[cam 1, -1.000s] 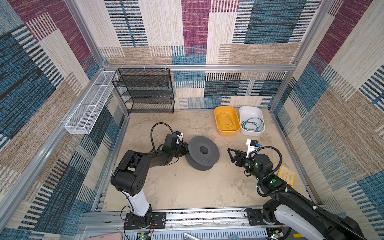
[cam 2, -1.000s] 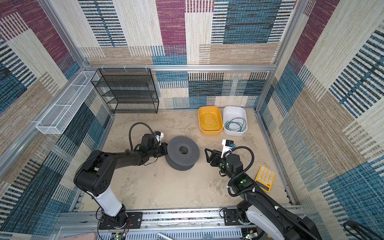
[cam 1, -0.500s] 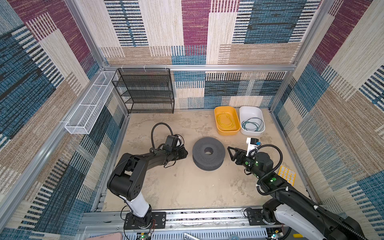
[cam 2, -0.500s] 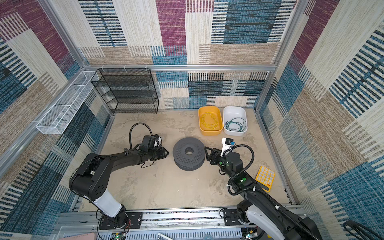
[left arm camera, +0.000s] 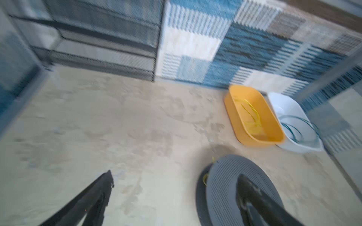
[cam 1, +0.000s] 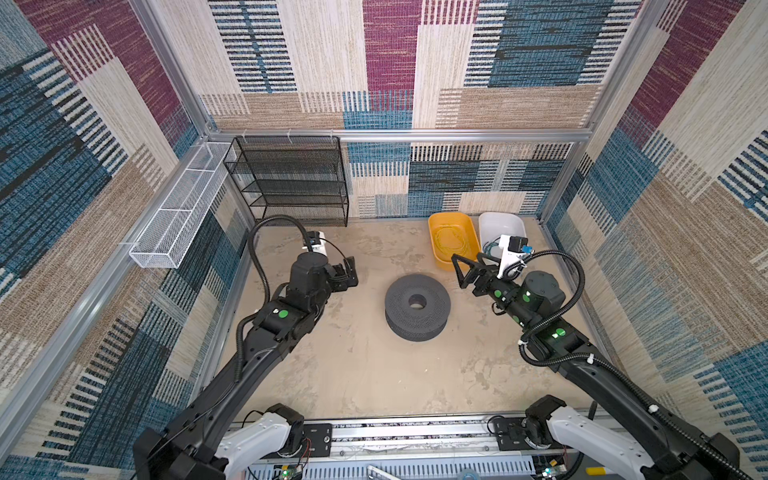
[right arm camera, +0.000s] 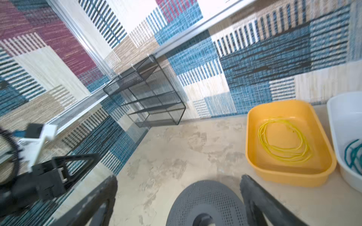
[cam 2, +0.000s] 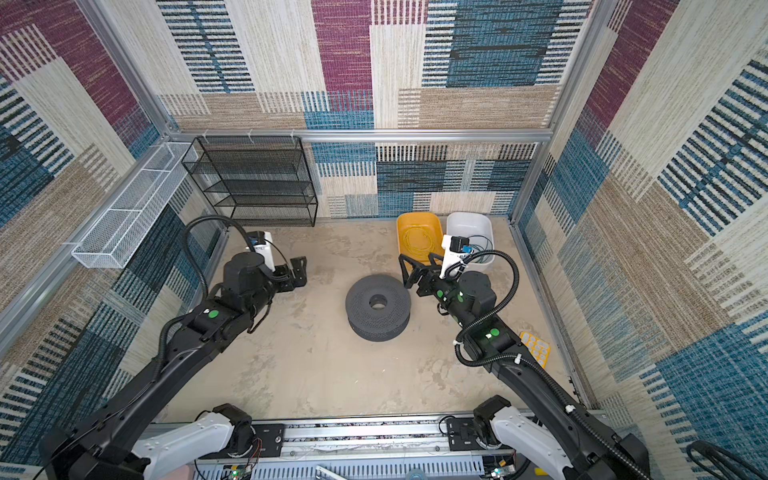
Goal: Wrap the cables
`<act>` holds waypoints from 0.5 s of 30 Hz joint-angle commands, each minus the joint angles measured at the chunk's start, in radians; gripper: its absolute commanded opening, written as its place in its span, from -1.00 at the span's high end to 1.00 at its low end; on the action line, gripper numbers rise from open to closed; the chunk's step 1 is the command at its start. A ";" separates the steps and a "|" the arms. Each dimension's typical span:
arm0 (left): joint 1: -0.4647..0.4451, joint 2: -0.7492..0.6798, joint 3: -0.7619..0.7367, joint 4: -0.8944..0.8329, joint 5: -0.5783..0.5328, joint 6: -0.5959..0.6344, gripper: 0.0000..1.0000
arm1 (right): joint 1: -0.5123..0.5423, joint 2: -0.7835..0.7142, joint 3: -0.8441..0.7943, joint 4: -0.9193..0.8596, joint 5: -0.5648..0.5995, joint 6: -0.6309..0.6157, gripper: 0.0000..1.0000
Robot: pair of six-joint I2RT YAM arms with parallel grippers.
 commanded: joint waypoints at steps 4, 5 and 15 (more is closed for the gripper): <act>-0.004 -0.154 -0.152 0.027 -0.314 0.096 -0.99 | 0.000 0.097 0.097 -0.172 0.355 -0.175 -0.99; -0.003 -0.180 -0.198 0.072 -0.313 0.108 -0.98 | 0.000 0.081 0.065 -0.130 0.392 -0.188 -0.99; 0.002 -0.123 -0.620 0.778 -0.227 0.472 -0.99 | -0.006 -0.025 -0.359 0.536 0.262 -0.755 -0.99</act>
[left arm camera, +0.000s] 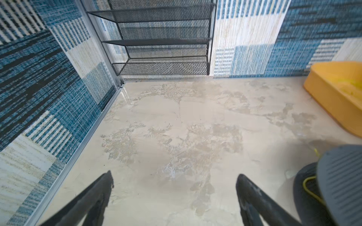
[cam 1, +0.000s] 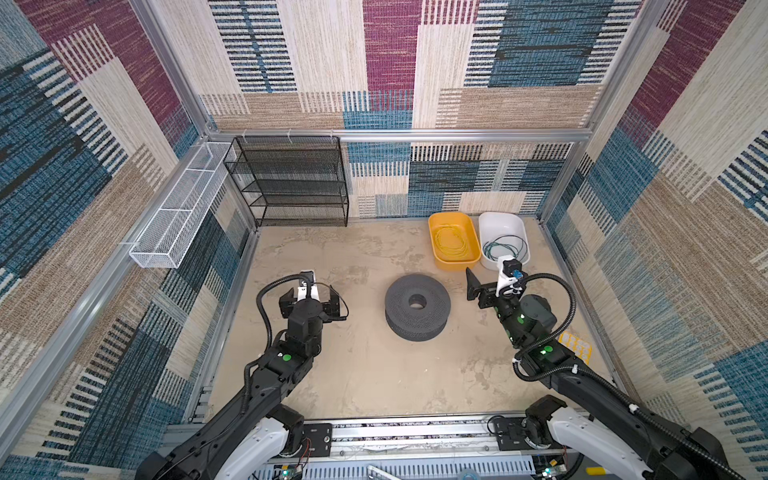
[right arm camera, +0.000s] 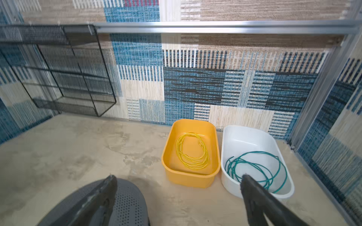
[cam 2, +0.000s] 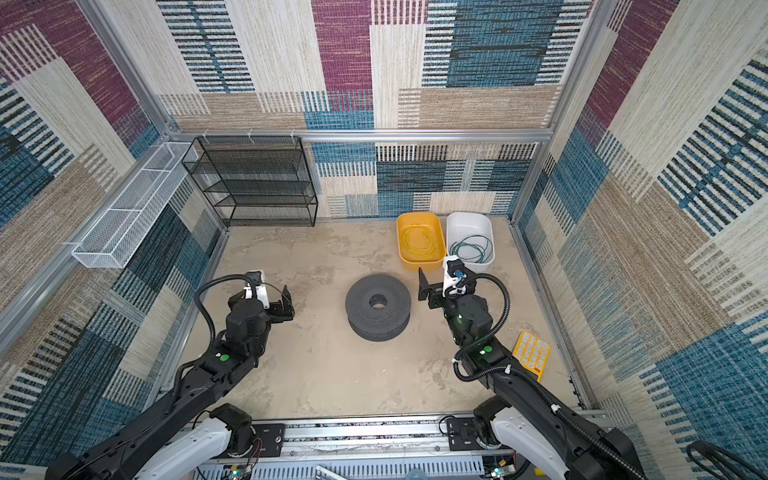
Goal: Wrap the cables
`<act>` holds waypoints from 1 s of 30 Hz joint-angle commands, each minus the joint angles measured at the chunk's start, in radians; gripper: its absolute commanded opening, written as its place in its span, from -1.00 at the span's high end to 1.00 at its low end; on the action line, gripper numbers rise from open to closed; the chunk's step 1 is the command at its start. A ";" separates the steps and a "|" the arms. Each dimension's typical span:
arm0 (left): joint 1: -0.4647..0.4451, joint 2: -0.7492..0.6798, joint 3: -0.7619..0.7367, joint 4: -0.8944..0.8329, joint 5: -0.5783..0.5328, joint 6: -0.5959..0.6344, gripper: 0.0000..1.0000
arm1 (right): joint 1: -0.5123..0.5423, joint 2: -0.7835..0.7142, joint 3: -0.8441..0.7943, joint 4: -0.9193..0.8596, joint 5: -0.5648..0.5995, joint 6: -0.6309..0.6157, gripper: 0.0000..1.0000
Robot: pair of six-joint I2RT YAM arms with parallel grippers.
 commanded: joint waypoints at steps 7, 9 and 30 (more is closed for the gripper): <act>0.126 0.253 -0.192 0.586 0.062 0.160 -0.99 | -0.108 0.200 -0.168 0.468 0.002 -0.231 -0.99; 0.213 0.311 -0.221 0.657 0.180 0.099 -0.98 | -0.158 0.239 -0.211 0.539 -0.019 -0.191 -0.99; 0.404 0.658 -0.073 0.735 0.462 0.109 -0.99 | -0.316 0.593 -0.396 1.121 -0.101 -0.066 -0.99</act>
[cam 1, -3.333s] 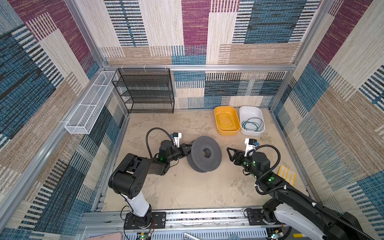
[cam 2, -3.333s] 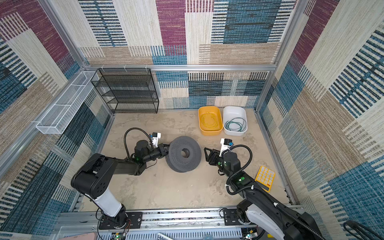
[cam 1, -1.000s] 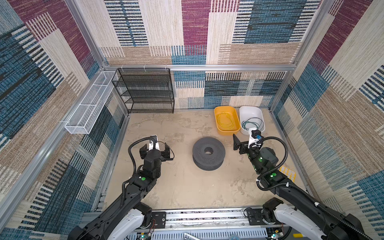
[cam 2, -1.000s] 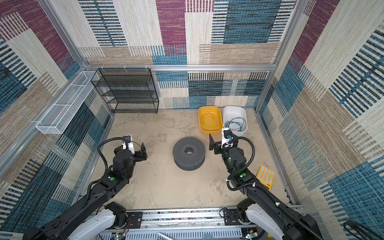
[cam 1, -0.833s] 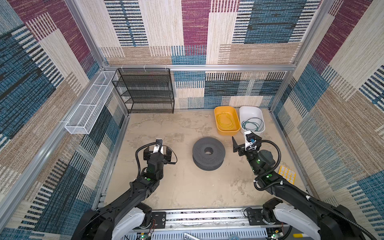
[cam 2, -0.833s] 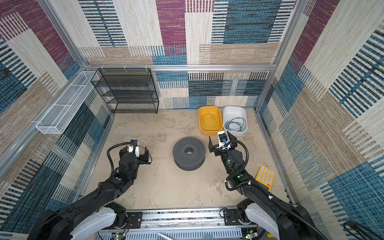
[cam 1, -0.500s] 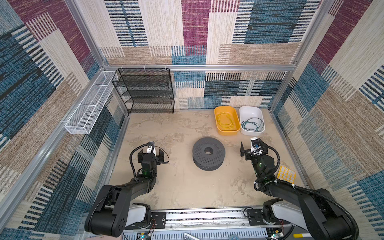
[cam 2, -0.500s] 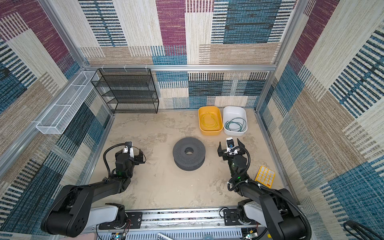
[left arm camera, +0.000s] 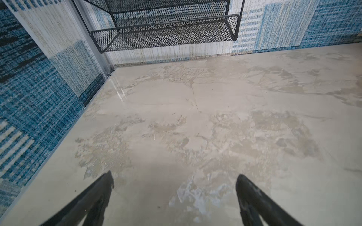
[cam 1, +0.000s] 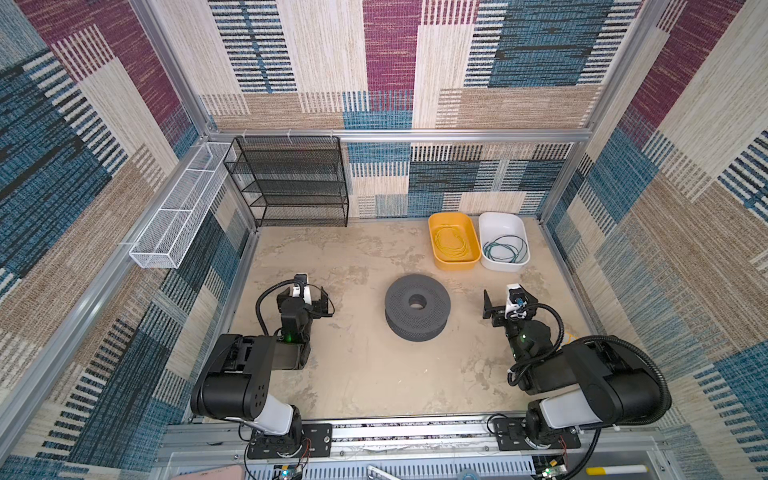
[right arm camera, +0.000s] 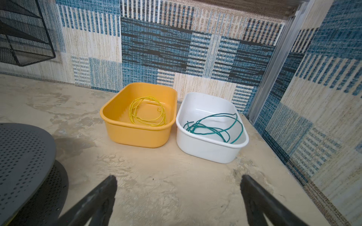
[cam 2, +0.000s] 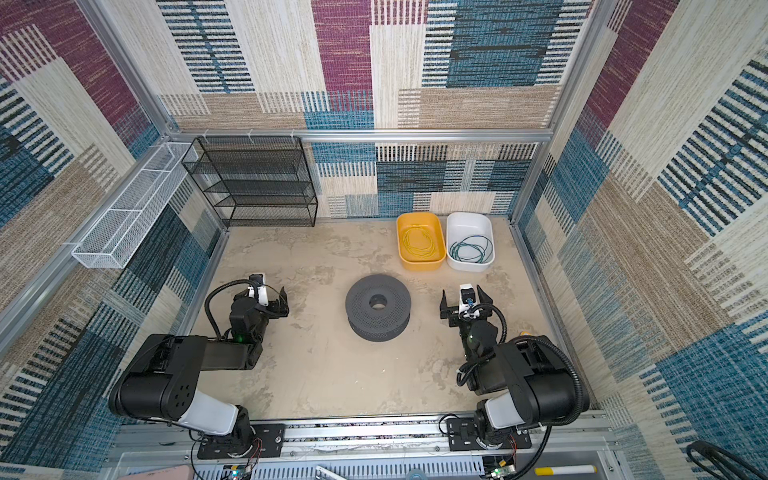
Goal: Wrap the cables
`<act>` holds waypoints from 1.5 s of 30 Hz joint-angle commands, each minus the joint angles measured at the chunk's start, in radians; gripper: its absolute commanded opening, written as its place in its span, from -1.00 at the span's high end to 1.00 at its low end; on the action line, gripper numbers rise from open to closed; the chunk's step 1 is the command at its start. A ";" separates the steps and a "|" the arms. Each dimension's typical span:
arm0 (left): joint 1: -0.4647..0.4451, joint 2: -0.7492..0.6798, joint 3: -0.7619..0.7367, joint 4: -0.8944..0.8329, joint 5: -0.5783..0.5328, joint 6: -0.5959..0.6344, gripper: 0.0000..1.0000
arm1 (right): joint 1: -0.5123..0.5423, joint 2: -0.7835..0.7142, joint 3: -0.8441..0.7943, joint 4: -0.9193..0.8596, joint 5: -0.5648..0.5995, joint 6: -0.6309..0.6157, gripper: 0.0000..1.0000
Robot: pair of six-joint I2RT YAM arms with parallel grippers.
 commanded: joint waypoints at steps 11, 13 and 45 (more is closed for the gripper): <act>0.075 0.010 0.094 -0.177 0.186 -0.040 -0.98 | -0.084 -0.006 0.096 -0.069 -0.088 0.088 -0.99; 0.075 0.009 0.094 -0.174 0.187 -0.040 -0.98 | -0.104 0.010 0.122 -0.107 -0.110 0.106 -0.99; 0.075 0.010 0.095 -0.179 0.186 -0.040 -0.99 | -0.162 0.065 0.161 -0.138 -0.114 0.175 -0.99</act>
